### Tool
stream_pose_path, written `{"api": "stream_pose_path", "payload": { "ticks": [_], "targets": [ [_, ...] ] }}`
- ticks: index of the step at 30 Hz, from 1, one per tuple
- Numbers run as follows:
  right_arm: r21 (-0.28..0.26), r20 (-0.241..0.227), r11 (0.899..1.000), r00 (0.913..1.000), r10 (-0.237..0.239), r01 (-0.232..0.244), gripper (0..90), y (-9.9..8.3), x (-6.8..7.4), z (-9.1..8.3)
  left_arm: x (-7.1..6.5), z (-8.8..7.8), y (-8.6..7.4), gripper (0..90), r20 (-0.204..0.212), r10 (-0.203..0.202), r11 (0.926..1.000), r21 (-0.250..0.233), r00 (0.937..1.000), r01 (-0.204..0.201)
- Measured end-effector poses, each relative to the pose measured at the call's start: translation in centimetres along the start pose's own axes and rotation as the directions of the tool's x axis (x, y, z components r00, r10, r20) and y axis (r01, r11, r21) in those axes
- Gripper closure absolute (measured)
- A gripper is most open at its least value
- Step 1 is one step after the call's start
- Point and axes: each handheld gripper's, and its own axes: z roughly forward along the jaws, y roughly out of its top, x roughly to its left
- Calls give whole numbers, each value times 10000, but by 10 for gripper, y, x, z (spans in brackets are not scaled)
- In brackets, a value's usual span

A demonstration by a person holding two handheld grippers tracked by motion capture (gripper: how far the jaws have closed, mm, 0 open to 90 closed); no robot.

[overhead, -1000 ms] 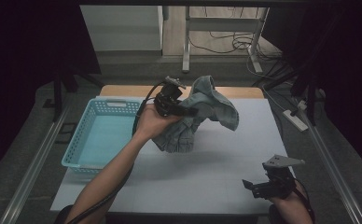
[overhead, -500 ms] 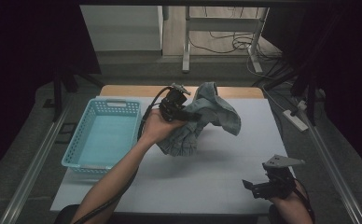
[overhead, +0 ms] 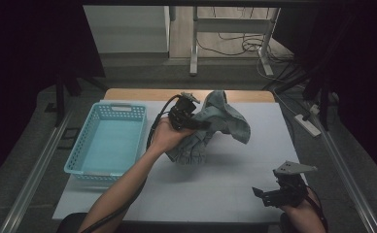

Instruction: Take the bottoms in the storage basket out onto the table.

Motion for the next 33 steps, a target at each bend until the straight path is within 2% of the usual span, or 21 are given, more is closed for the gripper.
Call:
{"api": "stream_pose_path", "payload": {
  "ticks": [4, 14, 21, 33],
  "targets": [
    [16, -6, 10000, 10000, -16, 16, 10, 0, 0, 0, 1, 3, -2, 662, -68, 125, 9999, 38, 9999, -125],
    [28, -3, 10000, 10000, -34, 34, 11, 0, 0, 0, 6, 17, -12, 646, -174, 20, 9997, 229, 9998, -16],
    [31, -12, 10000, 10000, -37, 37, 11, 0, 1, 0, 9, 22, -16, 635, -84, -58, 9997, 221, 9999, 60],
    [50, -7, 10000, 10000, -61, 61, 11, 0, 1, 0, 16, 31, -26, 611, -352, -131, 9993, 346, 9993, 143]
  ]
}}
